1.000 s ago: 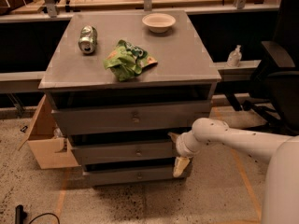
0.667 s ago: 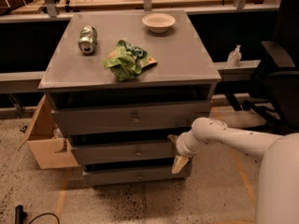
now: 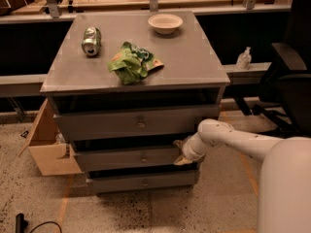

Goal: Open middle drawer

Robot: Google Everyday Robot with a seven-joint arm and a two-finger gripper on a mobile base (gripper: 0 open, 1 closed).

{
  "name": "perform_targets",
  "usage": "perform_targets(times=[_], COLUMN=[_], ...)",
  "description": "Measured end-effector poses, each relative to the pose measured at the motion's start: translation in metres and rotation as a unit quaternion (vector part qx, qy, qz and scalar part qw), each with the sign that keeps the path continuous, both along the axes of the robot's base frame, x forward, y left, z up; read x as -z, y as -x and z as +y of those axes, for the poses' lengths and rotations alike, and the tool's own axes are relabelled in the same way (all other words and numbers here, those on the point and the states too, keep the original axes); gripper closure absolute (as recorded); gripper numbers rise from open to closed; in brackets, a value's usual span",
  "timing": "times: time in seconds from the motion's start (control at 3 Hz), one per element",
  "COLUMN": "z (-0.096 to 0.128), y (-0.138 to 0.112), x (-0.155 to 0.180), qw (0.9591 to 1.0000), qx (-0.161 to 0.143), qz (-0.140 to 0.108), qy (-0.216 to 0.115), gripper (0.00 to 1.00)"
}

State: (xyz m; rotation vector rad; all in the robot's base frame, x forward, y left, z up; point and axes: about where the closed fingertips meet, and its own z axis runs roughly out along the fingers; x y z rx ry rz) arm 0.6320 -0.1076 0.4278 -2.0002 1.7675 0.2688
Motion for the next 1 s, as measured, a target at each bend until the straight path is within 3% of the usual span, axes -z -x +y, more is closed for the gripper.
perform_targets(times=[0.33, 0.67, 1.0], z=[0.002, 0.007, 0.007], y=[-0.002, 0.008, 0.008], x=[-0.006, -0.025, -0.025], qw=[1.0000, 0.9992, 0.9992], qx=[-0.002, -0.006, -0.006], qz=[0.009, 0.040, 0.040], qy=[-0.002, -0.007, -0.007], gripper=[0.93, 1.00, 1.00])
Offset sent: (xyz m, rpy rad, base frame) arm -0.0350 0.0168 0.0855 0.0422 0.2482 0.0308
